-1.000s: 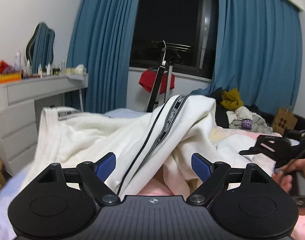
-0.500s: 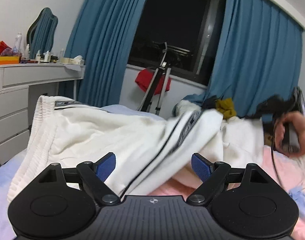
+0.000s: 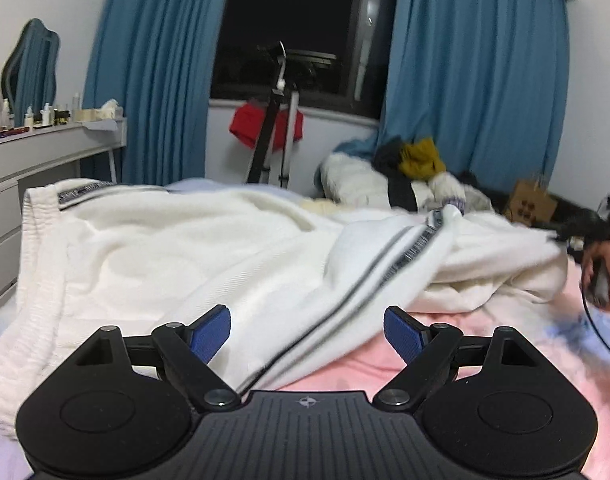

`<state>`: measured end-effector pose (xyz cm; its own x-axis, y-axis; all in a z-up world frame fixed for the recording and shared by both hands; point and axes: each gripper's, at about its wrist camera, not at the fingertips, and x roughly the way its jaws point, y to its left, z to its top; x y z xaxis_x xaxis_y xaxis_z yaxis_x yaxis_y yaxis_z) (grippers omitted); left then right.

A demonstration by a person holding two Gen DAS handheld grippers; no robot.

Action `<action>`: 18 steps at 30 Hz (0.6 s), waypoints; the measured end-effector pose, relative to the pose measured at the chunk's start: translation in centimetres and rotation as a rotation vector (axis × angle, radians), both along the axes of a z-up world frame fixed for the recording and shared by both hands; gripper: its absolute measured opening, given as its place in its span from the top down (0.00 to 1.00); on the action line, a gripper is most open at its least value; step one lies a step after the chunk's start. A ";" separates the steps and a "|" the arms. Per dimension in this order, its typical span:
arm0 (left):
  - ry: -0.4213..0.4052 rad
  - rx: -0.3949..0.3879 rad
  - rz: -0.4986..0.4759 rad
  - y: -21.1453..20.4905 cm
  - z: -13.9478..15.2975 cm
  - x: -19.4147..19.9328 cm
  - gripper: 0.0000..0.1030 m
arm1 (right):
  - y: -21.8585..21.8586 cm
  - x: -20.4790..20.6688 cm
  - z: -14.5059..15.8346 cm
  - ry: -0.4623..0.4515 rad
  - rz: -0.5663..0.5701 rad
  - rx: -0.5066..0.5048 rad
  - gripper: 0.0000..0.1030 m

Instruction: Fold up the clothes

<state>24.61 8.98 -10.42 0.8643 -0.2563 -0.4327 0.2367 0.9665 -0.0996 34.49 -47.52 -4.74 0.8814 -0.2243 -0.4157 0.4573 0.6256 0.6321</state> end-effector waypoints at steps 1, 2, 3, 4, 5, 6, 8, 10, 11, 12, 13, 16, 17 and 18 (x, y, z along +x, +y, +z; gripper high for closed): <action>0.006 0.013 -0.007 -0.2 -0.3 0.2 0.17 | -0.1 -0.6 -1.7 0.020 0.001 0.031 0.85; 0.009 0.026 -0.014 -0.4 -0.6 0.3 0.17 | -0.2 -1.1 -2.8 0.026 0.007 0.057 0.85; 0.011 0.034 -0.020 -0.6 -0.8 0.3 0.17 | -0.3 -1.6 -3.9 0.033 0.014 0.082 0.84; 0.015 0.042 -0.027 -0.9 -1.0 0.2 0.17 | -0.3 -2.1 -4.6 0.038 0.019 0.104 0.82; 0.016 0.048 -0.033 -1.1 -1.1 0.2 0.17 | -0.2 -2.7 -4.5 0.042 0.019 0.112 0.81; 0.017 0.054 -0.038 -1.2 -1.3 0.1 0.17 | -0.1 -3.2 -4.3 0.045 0.018 0.121 0.80; 0.016 0.063 -0.048 -1.6 -1.4 0.0 0.17 | 0.4 -4.4 -3.5 0.064 0.014 0.118 0.77; 0.011 0.062 -0.055 -1.8 -1.2 -0.2 0.17 | 1.3 -5.8 -2.2 0.106 0.012 0.087 0.75; 0.006 0.061 -0.058 -1.8 -1.1 -0.5 0.17 | 1.8 -6.6 -1.5 0.119 0.016 0.073 0.72; 0.000 0.058 -0.061 -1.9 -1.0 -0.9 0.17 | 2.3 -7.4 -0.8 0.134 0.020 0.060 0.67; -0.005 0.052 -0.062 -2.0 -0.8 -1.3 0.17 | 2.9 -8.4 -0.2 0.147 0.024 0.048 0.66; -0.017 0.026 -0.066 -2.0 -0.2 -2.2 0.17 | 4.7 -10.9 1.8 0.152 0.061 0.011 0.66; -0.021 0.018 -0.067 -1.9 0.0 -2.5 0.17 | 5.5 -11.8 2.6 0.152 0.080 -0.002 0.66; -0.025 0.012 -0.068 -1.9 0.2 -2.9 0.17 | 6.5 -12.8 3.4 0.150 0.101 -0.016 0.66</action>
<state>21.71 7.13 -10.18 0.8556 -0.3098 -0.4147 0.3042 0.9491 -0.0816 21.71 -41.05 -1.35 0.8284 -0.1455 -0.5410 0.4798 0.6827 0.5511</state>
